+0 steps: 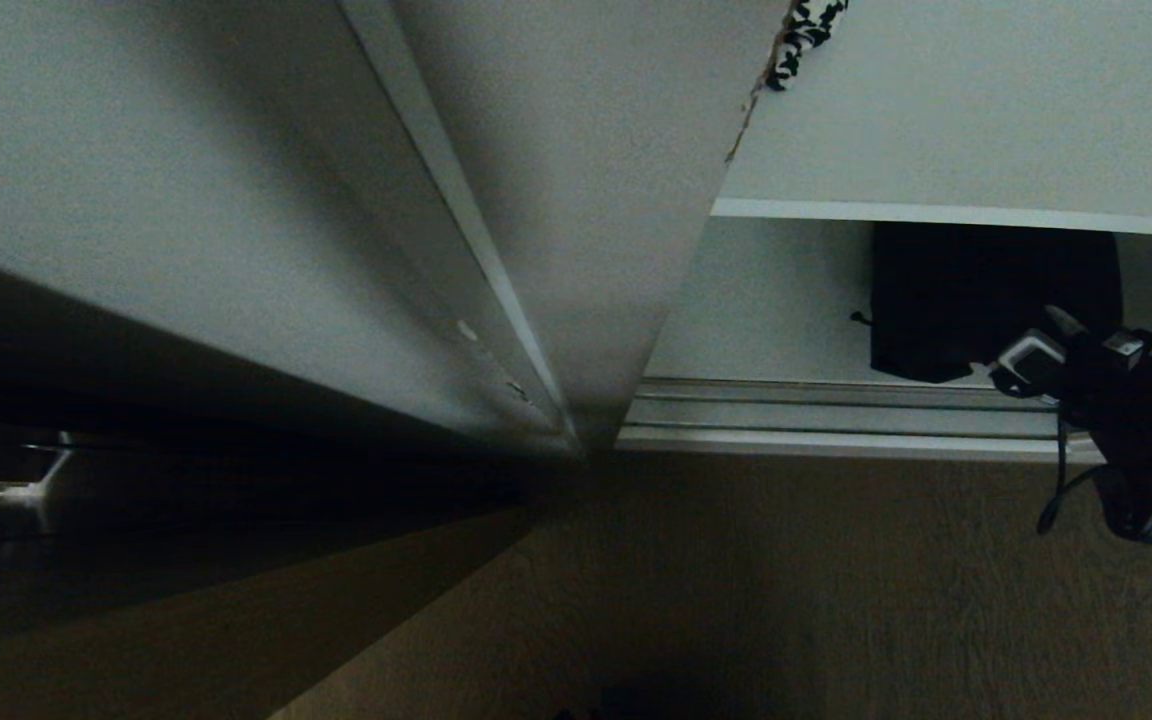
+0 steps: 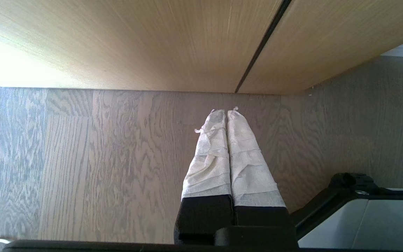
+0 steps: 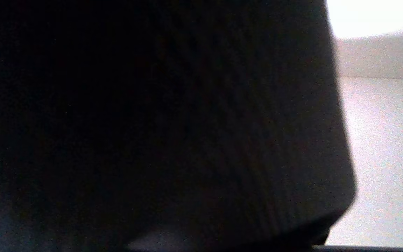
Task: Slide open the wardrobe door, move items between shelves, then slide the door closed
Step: Place the bag on the lower shelf
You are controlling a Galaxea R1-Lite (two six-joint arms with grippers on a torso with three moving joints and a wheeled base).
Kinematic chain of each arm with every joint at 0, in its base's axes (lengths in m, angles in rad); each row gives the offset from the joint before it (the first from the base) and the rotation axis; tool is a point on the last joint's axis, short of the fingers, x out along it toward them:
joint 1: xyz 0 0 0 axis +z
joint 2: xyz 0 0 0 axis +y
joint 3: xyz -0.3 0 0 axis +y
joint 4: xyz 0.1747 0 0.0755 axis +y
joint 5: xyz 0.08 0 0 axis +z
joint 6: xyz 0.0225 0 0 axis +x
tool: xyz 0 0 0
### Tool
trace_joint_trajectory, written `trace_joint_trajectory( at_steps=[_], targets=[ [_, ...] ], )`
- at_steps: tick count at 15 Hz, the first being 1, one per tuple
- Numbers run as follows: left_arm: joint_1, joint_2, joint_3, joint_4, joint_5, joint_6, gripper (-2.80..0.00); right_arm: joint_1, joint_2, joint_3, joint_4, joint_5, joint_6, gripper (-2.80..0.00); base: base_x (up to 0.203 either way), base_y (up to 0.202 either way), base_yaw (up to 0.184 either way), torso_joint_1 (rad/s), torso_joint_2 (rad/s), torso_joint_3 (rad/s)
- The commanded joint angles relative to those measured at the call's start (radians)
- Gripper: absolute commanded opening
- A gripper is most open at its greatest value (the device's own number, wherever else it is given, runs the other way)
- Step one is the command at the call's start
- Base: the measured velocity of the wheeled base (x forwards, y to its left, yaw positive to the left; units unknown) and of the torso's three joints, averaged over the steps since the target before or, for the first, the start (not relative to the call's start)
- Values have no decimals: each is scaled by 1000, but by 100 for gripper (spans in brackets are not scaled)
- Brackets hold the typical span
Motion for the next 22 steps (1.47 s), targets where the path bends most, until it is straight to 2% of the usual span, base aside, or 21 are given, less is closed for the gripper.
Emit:
trace_joint_trajectory(
  at_steps=[1, 4, 5, 11, 14, 15, 20, 22],
  targets=[
    [0, 0, 0, 0, 0, 0, -280, -2, -43, 43, -9, 1, -8, -280, 0, 0, 0, 0, 0, 0],
    [0, 0, 0, 0, 0, 0, -280, -1, -59, 139, -9, 0, -10, -280, 0, 0, 0, 0, 0, 0],
    [0, 0, 0, 0, 0, 0, -280, 1, -44, 119, -9, -2, -10, -280, 0, 0, 0, 0, 0, 0],
    [0, 0, 0, 0, 0, 0, -280, 1, 130, -178, -9, -18, -9, -280, 0, 0, 0, 0, 0, 0],
    [0, 0, 0, 0, 0, 0, -280, 1, 161, -237, -9, -35, 5, -280, 0, 0, 0, 0, 0, 0],
    [0, 0, 0, 0, 0, 0, -280, 2, 164, -254, -9, -37, 11, 0, 0, 0, 0, 0, 0, 0],
    [0, 0, 0, 0, 0, 0, -280, 5, 160, -238, -9, -45, 31, 0, 0, 0, 0, 0, 0, 0],
    [0, 0, 0, 0, 0, 0, -280, 5, 152, -185, -9, -44, 34, 0, 0, 0, 0, 0, 0, 0]
  ],
)
